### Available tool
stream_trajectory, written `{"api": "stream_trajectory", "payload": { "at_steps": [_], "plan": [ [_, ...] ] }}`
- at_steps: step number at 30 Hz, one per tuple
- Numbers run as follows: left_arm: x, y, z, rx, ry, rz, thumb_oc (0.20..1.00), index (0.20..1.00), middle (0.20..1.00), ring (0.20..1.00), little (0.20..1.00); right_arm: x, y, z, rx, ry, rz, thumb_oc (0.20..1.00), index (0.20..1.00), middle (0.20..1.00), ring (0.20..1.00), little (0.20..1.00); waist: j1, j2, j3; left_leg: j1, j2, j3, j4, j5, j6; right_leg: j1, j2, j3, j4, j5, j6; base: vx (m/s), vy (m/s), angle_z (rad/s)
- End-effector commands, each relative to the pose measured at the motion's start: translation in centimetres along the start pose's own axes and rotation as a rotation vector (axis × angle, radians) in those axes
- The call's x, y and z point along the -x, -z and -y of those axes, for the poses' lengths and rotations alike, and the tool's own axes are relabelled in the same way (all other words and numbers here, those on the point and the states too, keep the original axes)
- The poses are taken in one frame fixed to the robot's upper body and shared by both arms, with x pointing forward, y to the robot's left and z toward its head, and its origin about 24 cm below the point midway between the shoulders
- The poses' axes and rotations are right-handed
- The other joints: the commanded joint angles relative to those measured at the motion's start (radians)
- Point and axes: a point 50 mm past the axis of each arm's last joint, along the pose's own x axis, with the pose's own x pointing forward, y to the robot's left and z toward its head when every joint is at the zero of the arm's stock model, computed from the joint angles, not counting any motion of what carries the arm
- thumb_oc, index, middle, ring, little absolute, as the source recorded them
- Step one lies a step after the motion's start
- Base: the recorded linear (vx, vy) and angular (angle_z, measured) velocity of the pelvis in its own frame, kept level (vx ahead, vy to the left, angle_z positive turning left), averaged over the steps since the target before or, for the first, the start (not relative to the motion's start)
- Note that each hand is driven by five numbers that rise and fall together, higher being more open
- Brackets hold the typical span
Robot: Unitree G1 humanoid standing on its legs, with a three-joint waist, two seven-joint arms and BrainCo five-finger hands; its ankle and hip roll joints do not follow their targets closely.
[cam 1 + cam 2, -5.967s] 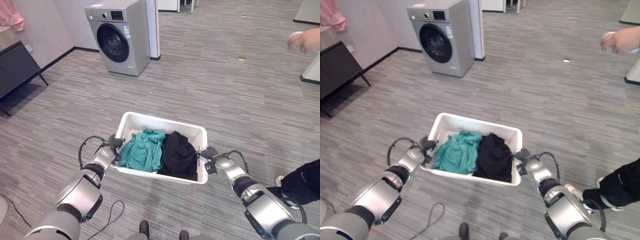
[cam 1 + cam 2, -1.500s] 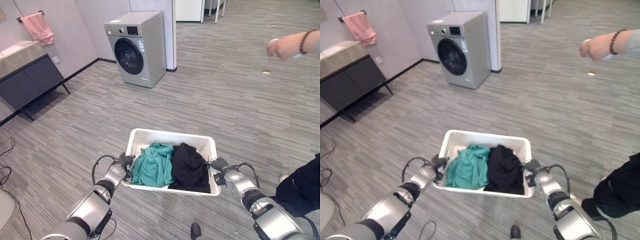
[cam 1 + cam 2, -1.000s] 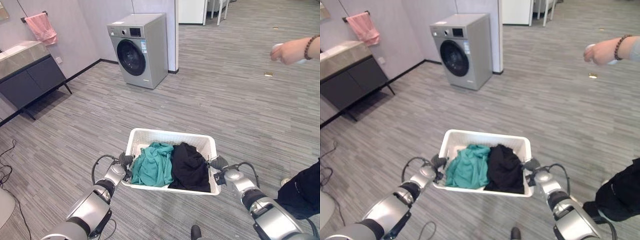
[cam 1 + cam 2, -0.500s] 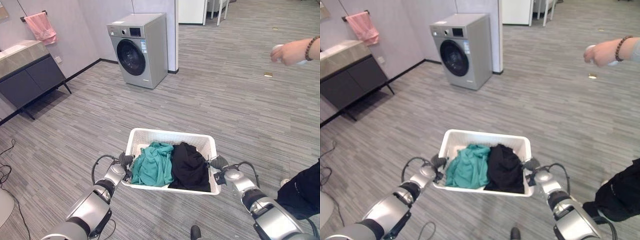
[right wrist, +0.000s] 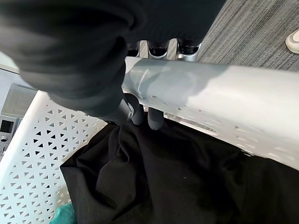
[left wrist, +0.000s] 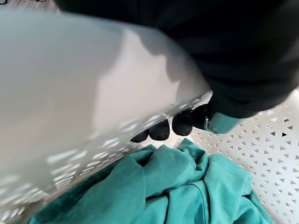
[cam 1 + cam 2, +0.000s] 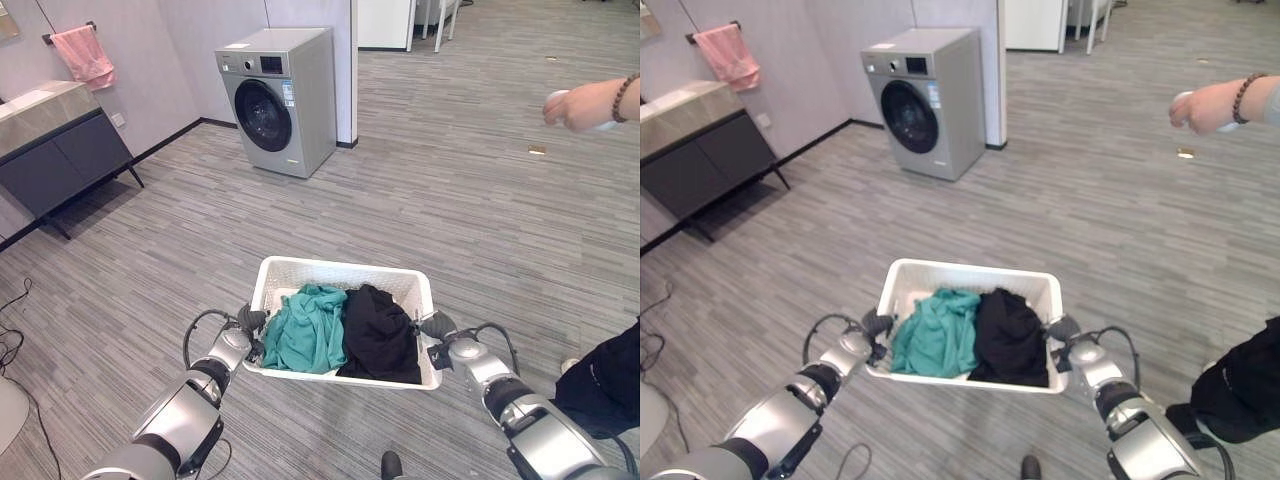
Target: Grab the laundry basket,head to the washer,open it,put in the laundry and shut it.
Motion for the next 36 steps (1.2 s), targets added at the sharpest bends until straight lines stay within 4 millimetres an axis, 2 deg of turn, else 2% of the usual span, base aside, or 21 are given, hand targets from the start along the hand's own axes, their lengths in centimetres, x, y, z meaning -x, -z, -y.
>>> {"api": "stream_trajectory", "payload": {
  "at_steps": [1,14,15,22,33,36],
  "plan": [
    [-0.3,-4.0,-0.5,-0.068,-0.01,0.142,0.2,0.2,0.2,0.2,0.2,-0.3,-4.8,-4.2,-0.057,-0.138,0.185,0.2,0.2,0.2,0.2,0.2,-0.001,-0.085,-0.072,-0.038,0.006,-0.044,0.002,-0.001,-0.002,0.086,-0.091,-0.001,0.022,-0.123,0.082,0.0,0.0,0.0],
    [-0.3,-3.7,-0.2,-0.071,-0.001,0.133,0.2,0.2,0.2,0.2,0.2,-0.3,-4.3,-4.2,-0.055,-0.136,0.169,0.2,0.2,0.2,0.2,0.2,0.0,-0.085,-0.073,-0.035,0.007,-0.045,0.002,-0.005,-0.002,0.09,-0.088,-0.003,0.02,-0.126,0.081,0.0,0.0,0.03],
    [0.7,-0.4,1.1,0.017,0.033,0.166,0.2,0.2,0.2,0.2,0.2,2.9,8.3,1.2,-0.295,0.115,-0.086,0.2,0.2,0.2,0.2,0.2,-0.016,-0.064,-0.046,-0.139,0.042,0.046,0.002,0.061,-0.023,0.104,-0.072,-0.074,0.002,-0.187,0.08,0.0,0.0,0.0],
    [0.6,-0.2,1.1,0.001,0.032,0.154,0.2,0.2,0.2,0.2,0.2,2.7,8.1,1.2,-0.26,0.115,-0.088,0.2,0.2,0.2,0.2,0.2,-0.017,-0.06,-0.051,-0.137,0.043,0.049,0.002,0.061,-0.025,0.103,-0.072,-0.075,0.002,-0.186,0.08,0.0,0.003,0.03],
    [0.7,0.3,0.9,0.018,0.03,0.147,0.2,0.2,0.2,0.2,0.2,2.5,6.5,0.5,-0.208,0.069,-0.024,0.2,0.2,0.2,0.2,0.2,-0.014,-0.056,-0.047,-0.138,0.045,0.047,0.002,0.063,-0.027,0.103,-0.07,-0.076,0.002,-0.188,0.078,0.0,-0.001,0.01],
    [0.7,0.1,0.7,0.018,0.025,0.156,0.2,0.2,0.2,0.2,0.2,2.3,5.5,0.7,-0.192,0.064,0.013,0.2,0.2,0.2,0.2,0.2,-0.015,-0.056,-0.043,-0.139,0.046,0.043,0.002,0.064,-0.027,0.1,-0.069,-0.075,0.002,-0.188,0.076,0.0,0.0,0.0]
  ]
}}
